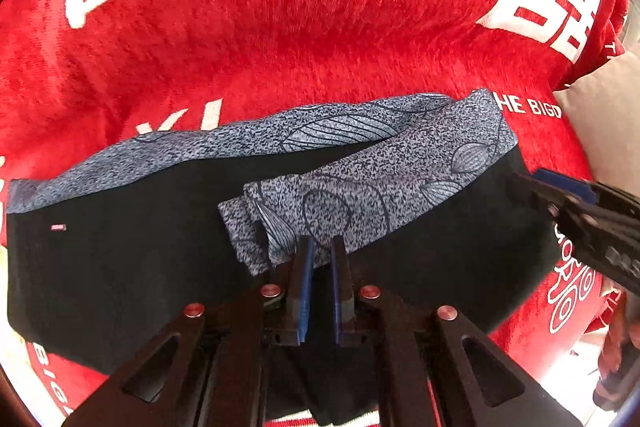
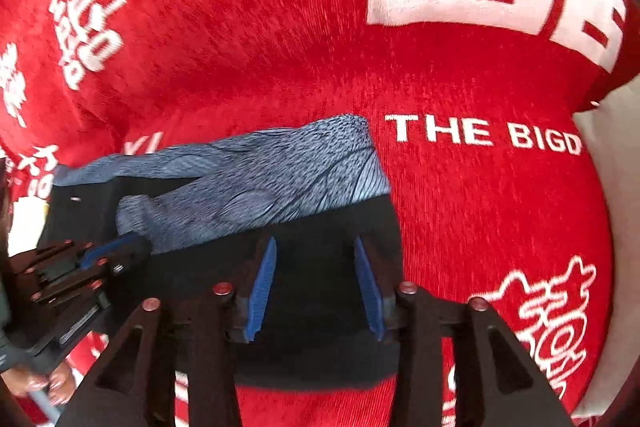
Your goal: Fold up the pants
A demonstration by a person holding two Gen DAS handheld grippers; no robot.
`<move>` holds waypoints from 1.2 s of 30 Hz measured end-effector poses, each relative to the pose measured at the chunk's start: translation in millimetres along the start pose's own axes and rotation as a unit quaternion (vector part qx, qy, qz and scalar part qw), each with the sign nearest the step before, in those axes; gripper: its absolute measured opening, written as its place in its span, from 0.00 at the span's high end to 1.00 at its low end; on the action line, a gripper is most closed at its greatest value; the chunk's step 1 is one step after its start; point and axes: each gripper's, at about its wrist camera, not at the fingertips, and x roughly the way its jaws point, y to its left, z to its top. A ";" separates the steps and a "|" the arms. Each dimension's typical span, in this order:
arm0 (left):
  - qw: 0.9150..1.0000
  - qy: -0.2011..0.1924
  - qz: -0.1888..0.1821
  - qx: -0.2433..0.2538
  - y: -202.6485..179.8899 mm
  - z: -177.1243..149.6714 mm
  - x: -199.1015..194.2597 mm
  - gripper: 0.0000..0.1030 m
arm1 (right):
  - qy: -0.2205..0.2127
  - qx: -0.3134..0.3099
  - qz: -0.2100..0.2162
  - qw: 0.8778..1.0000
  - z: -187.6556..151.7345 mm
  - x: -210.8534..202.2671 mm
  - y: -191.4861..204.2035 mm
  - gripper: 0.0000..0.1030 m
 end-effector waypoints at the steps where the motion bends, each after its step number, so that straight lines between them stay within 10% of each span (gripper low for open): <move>1: 1.000 0.001 0.002 0.000 -1.7 -2.0 -2.4 0.91 | -0.001 0.001 0.007 1.000 -5.2 -5.1 0.4 0.49; 29: 0.991 0.031 0.022 -0.130 17.8 -57.8 -25.1 0.90 | 0.042 -0.018 0.110 0.993 -40.1 -2.6 16.6 0.27; 30: 0.990 0.030 0.022 -0.134 18.5 -59.5 -26.5 0.82 | 0.042 -0.021 0.109 0.993 -40.5 -2.8 17.2 0.27; 33: 0.987 0.008 0.044 -0.154 24.7 -67.2 -34.8 0.06 | 0.042 -0.029 0.107 0.993 -41.5 -3.0 18.8 0.27; 36: 0.985 0.004 0.032 -0.168 36.7 -72.6 -37.4 0.06 | 0.041 -0.035 0.099 0.994 -43.9 -4.2 25.0 0.27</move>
